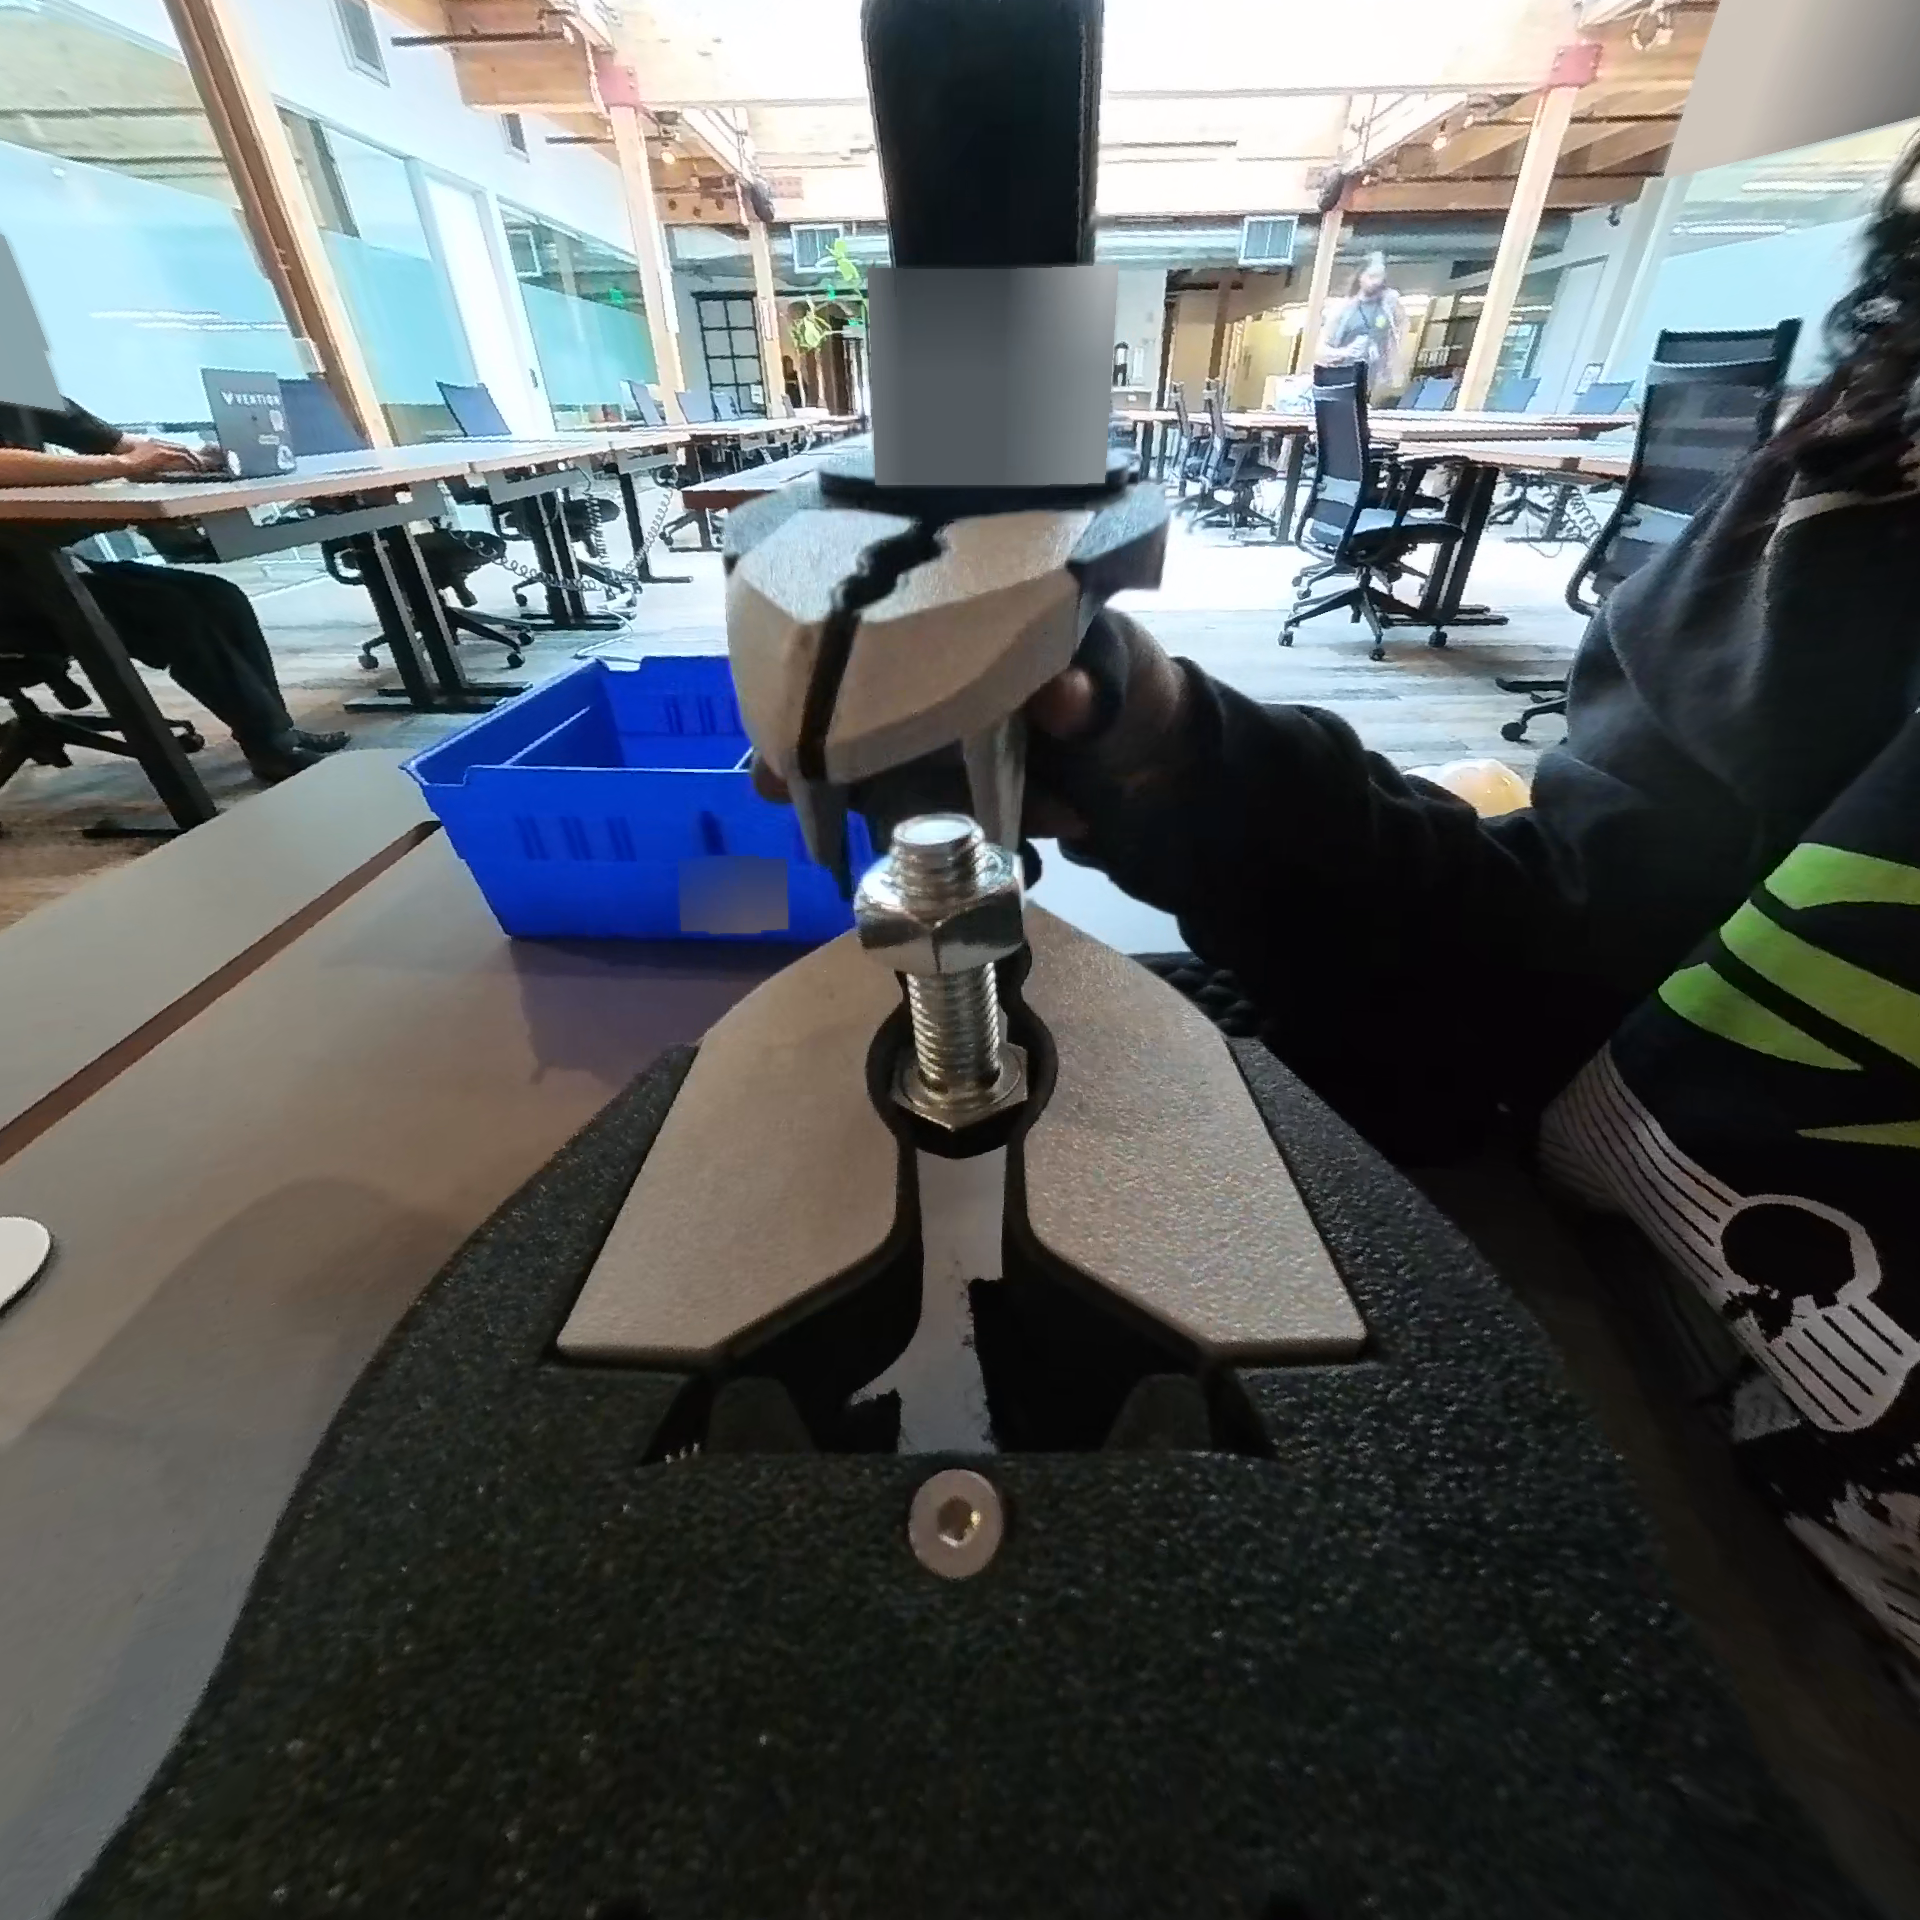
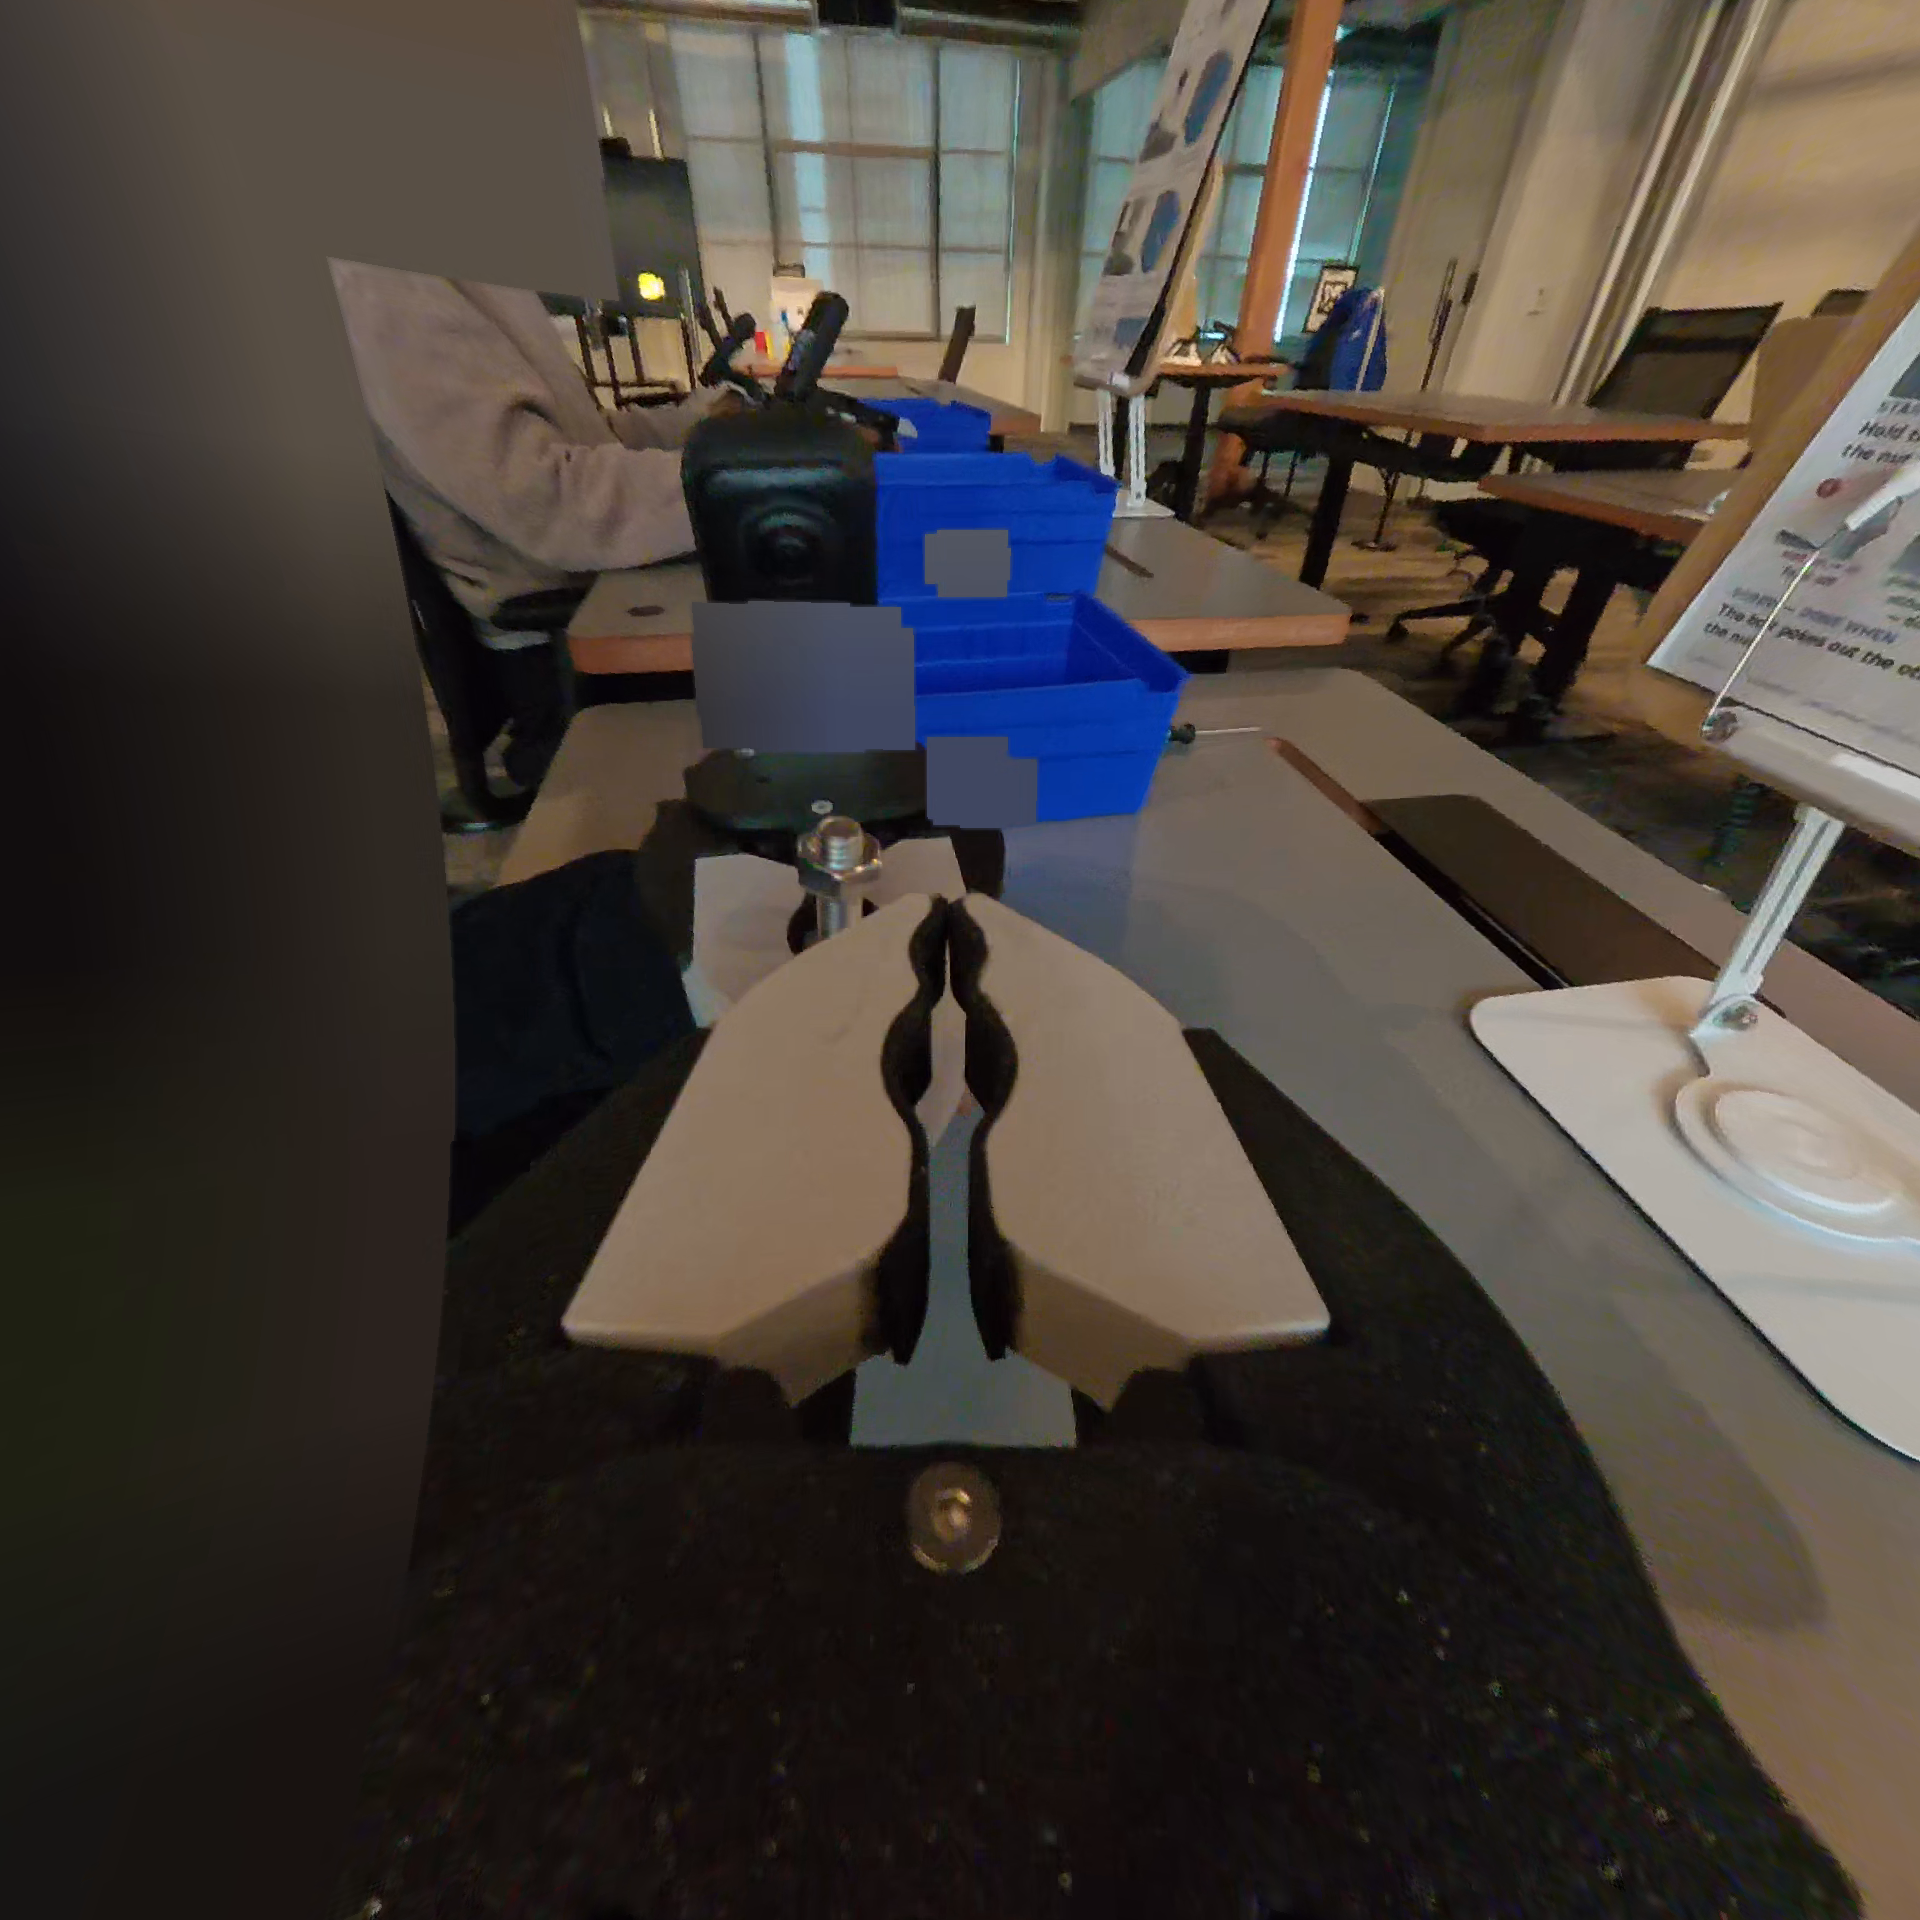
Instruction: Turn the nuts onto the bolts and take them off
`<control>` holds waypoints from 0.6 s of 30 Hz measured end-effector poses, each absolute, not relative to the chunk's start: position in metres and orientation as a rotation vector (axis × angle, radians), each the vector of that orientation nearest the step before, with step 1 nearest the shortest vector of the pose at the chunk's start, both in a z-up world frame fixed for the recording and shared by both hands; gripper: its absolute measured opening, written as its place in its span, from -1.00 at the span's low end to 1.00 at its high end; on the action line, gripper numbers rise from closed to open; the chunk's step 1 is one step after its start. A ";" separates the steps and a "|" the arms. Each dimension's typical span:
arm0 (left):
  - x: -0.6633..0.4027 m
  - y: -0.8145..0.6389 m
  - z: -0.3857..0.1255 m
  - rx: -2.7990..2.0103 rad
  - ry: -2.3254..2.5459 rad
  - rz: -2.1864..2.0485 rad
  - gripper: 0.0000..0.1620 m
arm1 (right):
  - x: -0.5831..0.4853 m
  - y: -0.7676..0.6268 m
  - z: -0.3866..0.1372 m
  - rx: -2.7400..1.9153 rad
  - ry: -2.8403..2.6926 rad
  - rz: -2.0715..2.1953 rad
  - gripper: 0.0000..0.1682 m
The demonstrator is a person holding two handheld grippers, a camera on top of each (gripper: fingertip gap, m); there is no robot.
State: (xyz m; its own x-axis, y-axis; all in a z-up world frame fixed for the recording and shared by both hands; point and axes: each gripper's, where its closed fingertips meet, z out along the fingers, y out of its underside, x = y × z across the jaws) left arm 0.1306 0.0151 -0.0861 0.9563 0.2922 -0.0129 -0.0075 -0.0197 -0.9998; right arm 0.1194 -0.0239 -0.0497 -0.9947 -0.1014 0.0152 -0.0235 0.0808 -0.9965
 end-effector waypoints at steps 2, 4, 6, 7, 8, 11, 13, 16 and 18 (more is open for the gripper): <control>0.131 0.016 -0.087 -1.583 -0.224 0.239 -0.89 | 0.124 -0.026 -0.050 -0.159 2.270 -2.079 -0.99; 0.131 0.017 -0.088 -1.585 -0.221 0.241 -0.86 | 0.129 -0.030 -0.053 -0.183 2.280 -2.050 -0.81; 0.131 0.017 -0.088 -1.586 -0.224 0.243 -0.89 | 0.136 -0.037 -0.055 -0.196 2.261 -2.015 -0.63; 0.130 0.017 -0.088 -1.589 -0.225 0.242 -0.89 | 0.139 -0.040 -0.056 -0.203 2.260 -2.005 -0.61; 0.130 0.017 -0.089 -1.590 -0.224 0.242 -0.89 | 0.141 -0.043 -0.057 -0.209 2.263 -2.001 -0.60; 0.132 0.019 -0.089 -1.594 -0.216 0.240 -0.89 | 0.143 -0.049 -0.059 -0.199 2.273 -1.993 -0.57; 0.133 0.019 -0.089 -1.594 -0.212 0.239 -0.82 | 0.141 -0.049 -0.060 -0.186 2.281 -1.991 -0.59; 0.132 0.018 -0.088 -1.589 -0.220 0.235 -0.84 | 0.139 -0.043 -0.059 -0.183 2.265 -1.976 -0.66; 0.131 0.015 -0.087 -1.578 -0.228 0.236 -0.85 | 0.136 -0.036 -0.059 -0.192 2.285 -1.986 -0.89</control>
